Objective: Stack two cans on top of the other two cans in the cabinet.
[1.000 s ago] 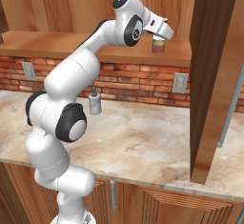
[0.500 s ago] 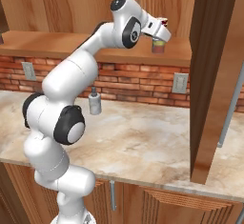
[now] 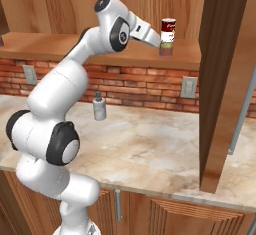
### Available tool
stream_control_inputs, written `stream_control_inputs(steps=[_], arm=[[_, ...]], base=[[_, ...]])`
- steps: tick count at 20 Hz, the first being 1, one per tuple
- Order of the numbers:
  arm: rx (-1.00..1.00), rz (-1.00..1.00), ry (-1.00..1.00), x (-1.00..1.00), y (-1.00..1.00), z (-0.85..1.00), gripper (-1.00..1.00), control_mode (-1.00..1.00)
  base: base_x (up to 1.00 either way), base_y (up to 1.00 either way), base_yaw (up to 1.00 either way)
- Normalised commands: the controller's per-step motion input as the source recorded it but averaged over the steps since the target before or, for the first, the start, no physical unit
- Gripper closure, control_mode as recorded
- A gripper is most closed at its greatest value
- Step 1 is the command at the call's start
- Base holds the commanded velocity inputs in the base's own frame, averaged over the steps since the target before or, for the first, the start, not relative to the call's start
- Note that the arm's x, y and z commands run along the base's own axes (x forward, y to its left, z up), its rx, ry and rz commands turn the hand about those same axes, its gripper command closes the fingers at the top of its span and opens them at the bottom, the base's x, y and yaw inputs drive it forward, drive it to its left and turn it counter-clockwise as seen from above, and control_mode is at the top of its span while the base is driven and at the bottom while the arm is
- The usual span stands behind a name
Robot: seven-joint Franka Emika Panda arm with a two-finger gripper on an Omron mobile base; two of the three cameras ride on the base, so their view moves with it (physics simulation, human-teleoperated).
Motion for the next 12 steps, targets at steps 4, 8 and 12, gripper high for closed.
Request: stream_control_inputs(steps=[4,8,12], arm=[[0.00,0.02,0.00,-0.55,0.51,-0.12,-1.00,-1.00],[0.02,0.12,0.00,-0.73,0.38,-0.13,-1.00,-1.00],[0.00,0.18,0.00,-0.83,0.34,-0.11,-1.00,-1.00]], base=[[0.00,0.00,0.00],[0.00,0.00,0.00],[0.00,0.00,0.00]])
